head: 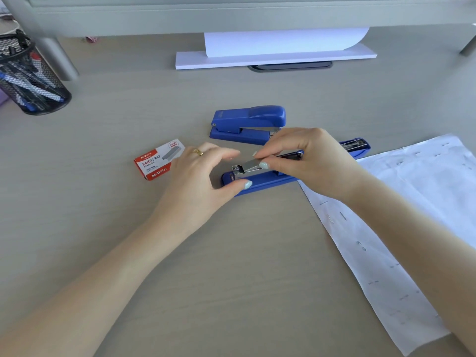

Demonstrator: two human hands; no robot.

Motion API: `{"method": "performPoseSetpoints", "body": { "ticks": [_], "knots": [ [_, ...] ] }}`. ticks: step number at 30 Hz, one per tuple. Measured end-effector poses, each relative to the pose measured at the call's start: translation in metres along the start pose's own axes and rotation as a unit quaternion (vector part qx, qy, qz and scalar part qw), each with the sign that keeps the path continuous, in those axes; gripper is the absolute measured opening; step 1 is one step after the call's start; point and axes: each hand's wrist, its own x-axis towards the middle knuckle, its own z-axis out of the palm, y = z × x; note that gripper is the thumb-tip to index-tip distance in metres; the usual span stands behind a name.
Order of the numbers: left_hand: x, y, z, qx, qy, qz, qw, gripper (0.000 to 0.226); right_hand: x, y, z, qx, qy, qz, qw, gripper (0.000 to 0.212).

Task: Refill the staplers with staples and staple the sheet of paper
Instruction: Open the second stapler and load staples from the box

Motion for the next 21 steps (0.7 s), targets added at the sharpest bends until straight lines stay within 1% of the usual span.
{"method": "performPoseSetpoints", "body": {
  "ticks": [1, 4, 6, 11, 13, 16, 18, 21],
  "knots": [
    [-0.001, -0.002, 0.001, 0.009, -0.005, -0.003, 1.0, 0.038, 0.0, 0.001, 0.001, -0.005, -0.002, -0.004, 1.0, 0.014],
    [-0.001, -0.002, 0.004, -0.002, 0.0, -0.007, 1.0, 0.021, 0.001, 0.002, 0.002, -0.006, -0.001, -0.013, 1.0, 0.014],
    [0.0, -0.002, 0.005, -0.008, 0.005, 0.001, 1.0, 0.014, 0.001, 0.002, 0.003, -0.004, -0.001, -0.016, 1.0, 0.014],
    [0.0, -0.001, 0.006, -0.019, 0.005, 0.005, 1.0, 0.012, 0.003, 0.002, 0.012, -0.019, -0.004, -0.025, 1.0, 0.012],
    [-0.001, -0.001, 0.006, -0.017, 0.002, 0.011, 1.0, 0.015, 0.003, 0.002, 0.014, -0.019, -0.003, -0.027, 0.999, 0.011],
    [-0.002, -0.001, 0.004, 0.047, 0.023, 0.056, 0.997, 0.023, 0.0, 0.003, 0.016, -0.053, 0.02, -0.066, 0.996, 0.008],
    [-0.004, 0.001, 0.003, 0.098, 0.043, 0.097, 0.99, 0.019, -0.002, 0.005, 0.016, -0.086, 0.044, -0.097, 0.991, 0.011],
    [-0.006, 0.001, 0.003, 0.121, 0.051, 0.151, 0.98, 0.021, -0.007, 0.008, 0.006, -0.088, 0.102, -0.095, 0.986, 0.014]
  ]
}}
